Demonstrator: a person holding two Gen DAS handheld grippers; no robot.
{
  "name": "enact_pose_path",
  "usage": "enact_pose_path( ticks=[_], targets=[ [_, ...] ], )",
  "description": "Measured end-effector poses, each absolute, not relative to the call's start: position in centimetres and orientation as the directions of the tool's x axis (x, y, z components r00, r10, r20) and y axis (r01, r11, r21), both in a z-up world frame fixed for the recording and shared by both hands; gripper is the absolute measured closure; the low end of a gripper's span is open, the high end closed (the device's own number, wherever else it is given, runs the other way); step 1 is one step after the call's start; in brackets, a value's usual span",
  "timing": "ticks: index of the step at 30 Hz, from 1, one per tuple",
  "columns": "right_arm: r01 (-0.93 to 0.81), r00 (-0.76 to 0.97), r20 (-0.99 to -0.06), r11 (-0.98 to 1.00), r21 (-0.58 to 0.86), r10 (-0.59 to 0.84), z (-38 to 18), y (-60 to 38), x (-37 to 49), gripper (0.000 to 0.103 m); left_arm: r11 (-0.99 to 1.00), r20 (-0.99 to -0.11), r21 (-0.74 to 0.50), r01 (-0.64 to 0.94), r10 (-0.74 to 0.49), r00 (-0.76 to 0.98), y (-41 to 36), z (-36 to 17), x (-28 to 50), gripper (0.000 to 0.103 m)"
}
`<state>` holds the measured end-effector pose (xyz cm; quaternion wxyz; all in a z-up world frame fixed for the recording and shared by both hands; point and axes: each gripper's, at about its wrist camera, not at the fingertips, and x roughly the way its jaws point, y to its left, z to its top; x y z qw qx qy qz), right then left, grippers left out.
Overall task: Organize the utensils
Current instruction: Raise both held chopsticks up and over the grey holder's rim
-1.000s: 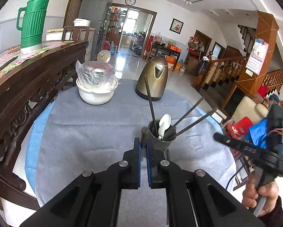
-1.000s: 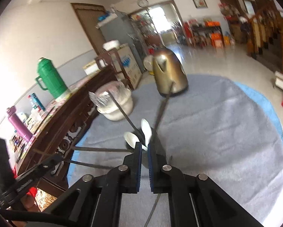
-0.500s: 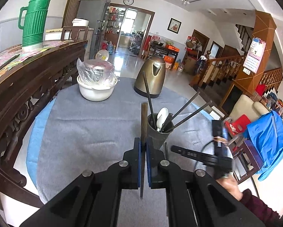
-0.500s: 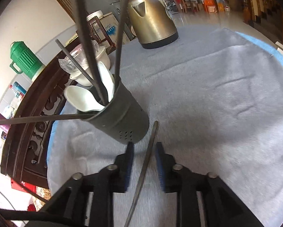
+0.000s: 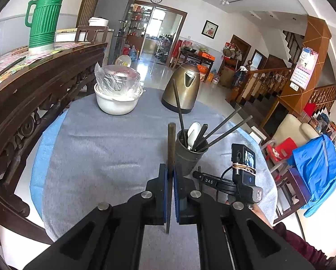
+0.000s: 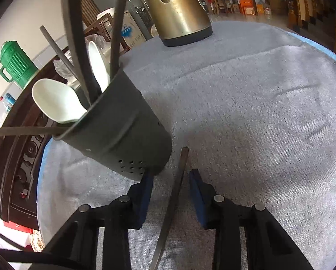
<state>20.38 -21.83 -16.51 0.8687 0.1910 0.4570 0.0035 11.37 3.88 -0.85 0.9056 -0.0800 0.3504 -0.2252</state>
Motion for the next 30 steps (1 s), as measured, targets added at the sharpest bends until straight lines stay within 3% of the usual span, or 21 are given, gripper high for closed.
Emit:
enact_pose_path(
  ticks=[2, 4, 11, 24, 30],
  targets=[
    [0.162, 0.571, -0.804, 0.937, 0.309, 0.166, -16.6, -21.7, 20.5, 0.09, 0.884, -0.602, -0.312, 0.35, -0.468, 0.646, 3.9, -0.9, 11.5, 0.098],
    [0.151, 0.57, -0.806, 0.944, 0.293, 0.159, -16.6, -21.6, 20.3, 0.092, 0.886, -0.603, -0.309, 0.345, -0.463, 0.649, 3.9, -1.0, 11.5, 0.098],
    [0.155, 0.614, -0.773, 0.935, 0.319, 0.162, -15.0, -22.3, 18.6, 0.094, 0.887, -0.601, -0.309, 0.342, -0.461, 0.653, 4.0, -0.9, 11.5, 0.098],
    [0.091, 0.816, -0.545, 0.888, 0.45, 0.193, -6.3, -23.9, 12.3, 0.095, 0.897, -0.559, -0.273, 0.348, -0.443, 0.701, 4.4, 1.6, 11.2, 0.098],
    [0.094, 0.743, -0.632, 0.901, 0.423, 0.219, -6.9, -23.1, 13.2, 0.093, 0.896, -0.557, -0.278, 0.347, -0.444, 0.701, 4.4, 1.6, 10.8, 0.098]
  ],
)
